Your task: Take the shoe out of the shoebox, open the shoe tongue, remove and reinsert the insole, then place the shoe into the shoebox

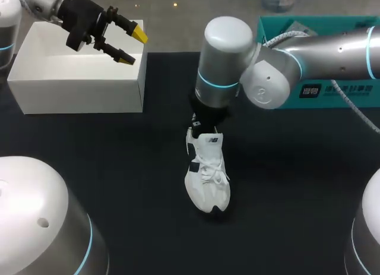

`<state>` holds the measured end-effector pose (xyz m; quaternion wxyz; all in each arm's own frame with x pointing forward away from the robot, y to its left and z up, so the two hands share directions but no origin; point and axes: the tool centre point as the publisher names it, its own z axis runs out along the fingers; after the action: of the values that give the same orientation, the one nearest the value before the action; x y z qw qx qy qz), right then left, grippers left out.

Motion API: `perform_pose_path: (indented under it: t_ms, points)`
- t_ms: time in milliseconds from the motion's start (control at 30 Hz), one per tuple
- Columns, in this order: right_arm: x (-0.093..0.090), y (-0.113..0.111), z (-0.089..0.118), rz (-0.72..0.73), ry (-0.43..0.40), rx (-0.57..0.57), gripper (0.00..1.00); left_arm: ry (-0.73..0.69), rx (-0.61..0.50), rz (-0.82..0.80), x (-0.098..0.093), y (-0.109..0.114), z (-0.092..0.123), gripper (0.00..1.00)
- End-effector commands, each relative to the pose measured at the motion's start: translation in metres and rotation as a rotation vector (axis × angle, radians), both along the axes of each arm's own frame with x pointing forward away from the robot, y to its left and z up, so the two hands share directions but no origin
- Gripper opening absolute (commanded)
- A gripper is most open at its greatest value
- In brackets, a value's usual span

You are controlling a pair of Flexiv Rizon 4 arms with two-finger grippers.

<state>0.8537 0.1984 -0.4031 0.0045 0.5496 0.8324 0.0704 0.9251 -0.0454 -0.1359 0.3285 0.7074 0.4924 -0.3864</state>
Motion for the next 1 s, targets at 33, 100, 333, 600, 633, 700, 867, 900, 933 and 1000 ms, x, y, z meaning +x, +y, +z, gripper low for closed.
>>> perform_pose_path:
  t_ms: [33, 100, 333, 600, 633, 700, 867, 900, 933, 1000]
  points:
    - [-0.006, 0.000, 0.018, -0.007, -0.015, -0.045, 0.00, -0.001, 0.002, 0.000, 0.000, 0.000, 0.000, 1.00]
    - [-0.007, 0.001, 0.024, 0.002, -0.016, -0.060, 0.00, -0.001, 0.002, 0.000, 0.000, 0.000, 0.000, 1.00]
    - [-0.010, 0.004, 0.017, 0.039, 0.038, -0.130, 0.00, -0.001, 0.002, 0.000, 0.000, 0.000, 0.000, 1.00]
    - [-0.013, 0.000, 0.002, -0.041, 0.113, -0.134, 0.00, -0.001, 0.002, 0.000, 0.000, 0.000, 0.000, 1.00]
    - [-0.014, 0.001, 0.003, -0.044, 0.114, -0.136, 0.00, -0.001, 0.002, 0.000, 0.000, 0.000, 0.000, 1.00]
    - [-0.015, 0.000, 0.011, -0.069, 0.141, -0.154, 0.00, -0.001, 0.002, 0.000, 0.000, 0.000, 0.000, 1.00]
    - [-0.020, -0.006, 0.038, -0.127, 0.204, -0.156, 0.00, -0.001, 0.002, 0.000, 0.000, 0.000, 0.000, 1.00]
    - [-0.021, -0.008, 0.044, -0.136, 0.222, -0.133, 0.00, -0.001, 0.002, 0.000, 0.000, 0.000, 0.000, 1.00]
    - [-0.023, -0.009, 0.048, -0.141, 0.232, -0.122, 0.00, -0.001, 0.002, 0.000, 0.000, 0.000, 0.000, 1.00]
    - [-0.027, -0.012, 0.054, -0.157, 0.266, -0.116, 0.00, -0.001, 0.002, 0.000, 0.000, 0.000, 0.000, 1.00]
